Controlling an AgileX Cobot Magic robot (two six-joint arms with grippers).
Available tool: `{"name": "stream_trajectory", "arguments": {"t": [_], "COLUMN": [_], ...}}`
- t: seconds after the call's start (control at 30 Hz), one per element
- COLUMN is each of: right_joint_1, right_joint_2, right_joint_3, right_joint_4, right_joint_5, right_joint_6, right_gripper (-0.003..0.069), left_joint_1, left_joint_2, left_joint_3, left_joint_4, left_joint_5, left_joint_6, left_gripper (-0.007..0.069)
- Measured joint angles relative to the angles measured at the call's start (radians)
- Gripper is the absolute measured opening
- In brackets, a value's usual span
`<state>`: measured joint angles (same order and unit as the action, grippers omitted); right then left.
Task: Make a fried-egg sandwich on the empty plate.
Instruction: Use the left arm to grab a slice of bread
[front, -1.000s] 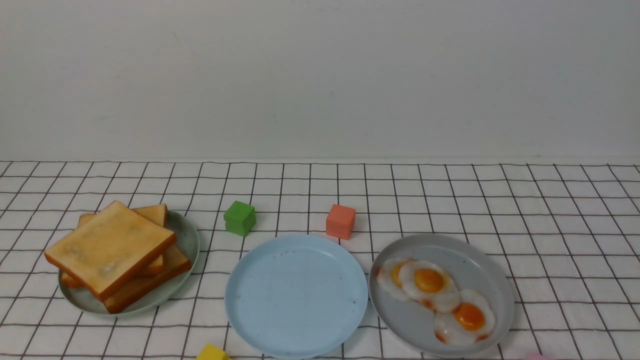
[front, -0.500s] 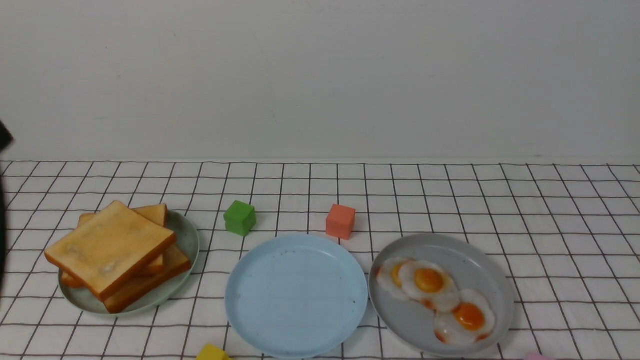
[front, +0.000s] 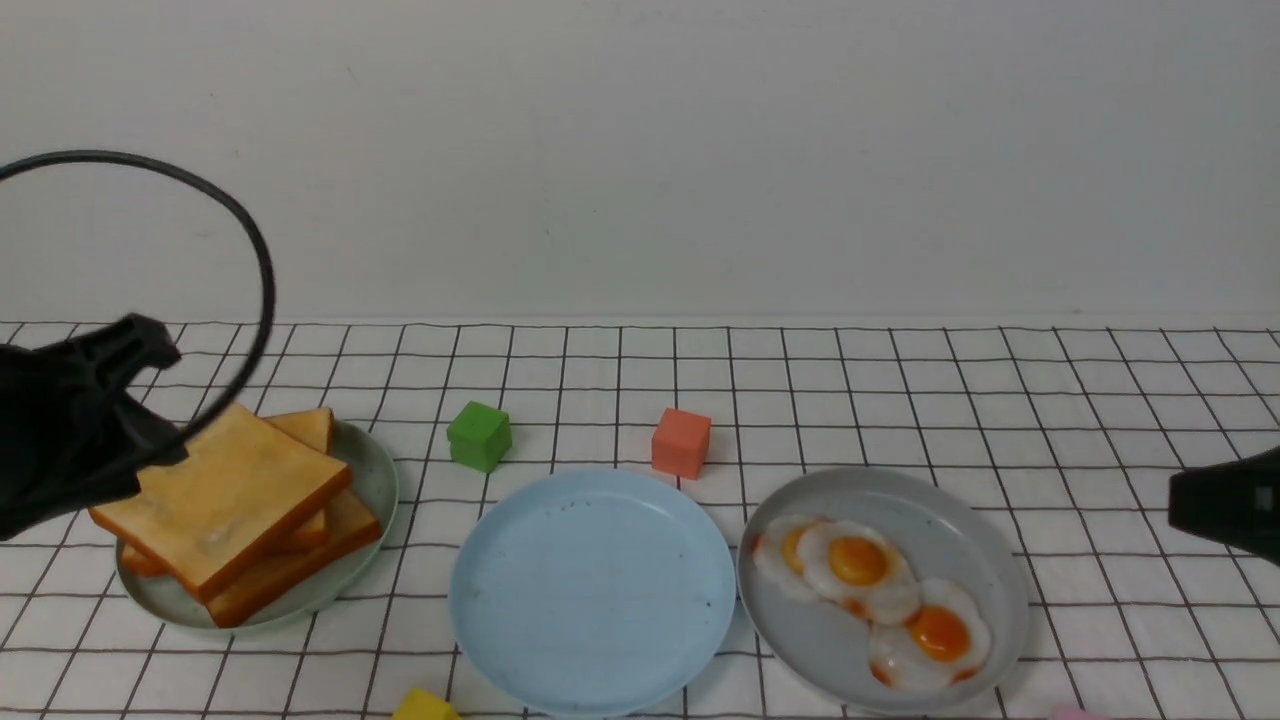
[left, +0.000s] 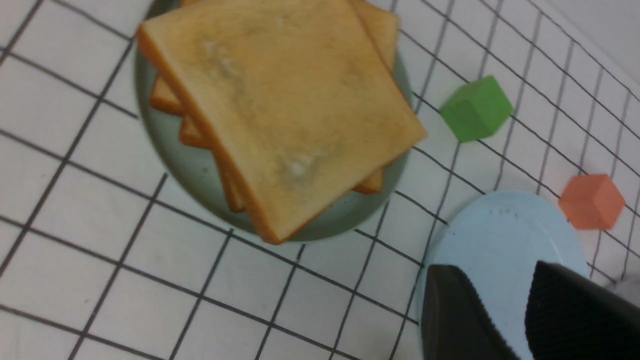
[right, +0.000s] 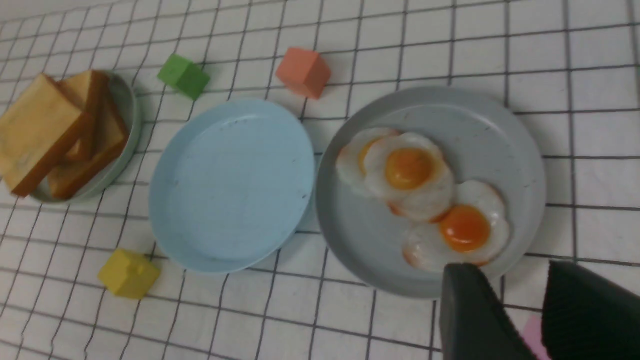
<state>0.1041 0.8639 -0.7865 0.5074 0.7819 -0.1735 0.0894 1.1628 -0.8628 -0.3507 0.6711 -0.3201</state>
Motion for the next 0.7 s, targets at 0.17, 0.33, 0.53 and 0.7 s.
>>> {"name": "stream_trajectory", "arguments": {"t": [0.17, 0.33, 0.53, 0.7], "right_joint_1": [0.005, 0.005, 0.005, 0.005], "right_joint_2": [0.023, 0.023, 0.023, 0.023], "right_joint_3": [0.000, 0.000, 0.000, 0.000], "right_joint_4": [0.056, 0.059, 0.059, 0.059], "right_joint_5": [0.000, -0.001, -0.003, -0.003], "right_joint_6": [-0.077, -0.086, -0.087, -0.087], "right_gripper": [0.0241, 0.0241, 0.0241, 0.0241], "left_joint_1": [0.167, 0.202, 0.203, 0.203], "left_joint_2": [0.151, 0.252, 0.365, 0.441], "left_joint_3": [-0.039, -0.039, -0.041, -0.042], "left_joint_4": [-0.096, -0.104, -0.183, -0.241], "left_joint_5": [0.059, 0.047, -0.045, -0.111], "left_joint_6": [0.079, 0.090, 0.164, 0.208], "left_gripper": [0.0249, 0.0286, 0.0324, 0.0326]}}
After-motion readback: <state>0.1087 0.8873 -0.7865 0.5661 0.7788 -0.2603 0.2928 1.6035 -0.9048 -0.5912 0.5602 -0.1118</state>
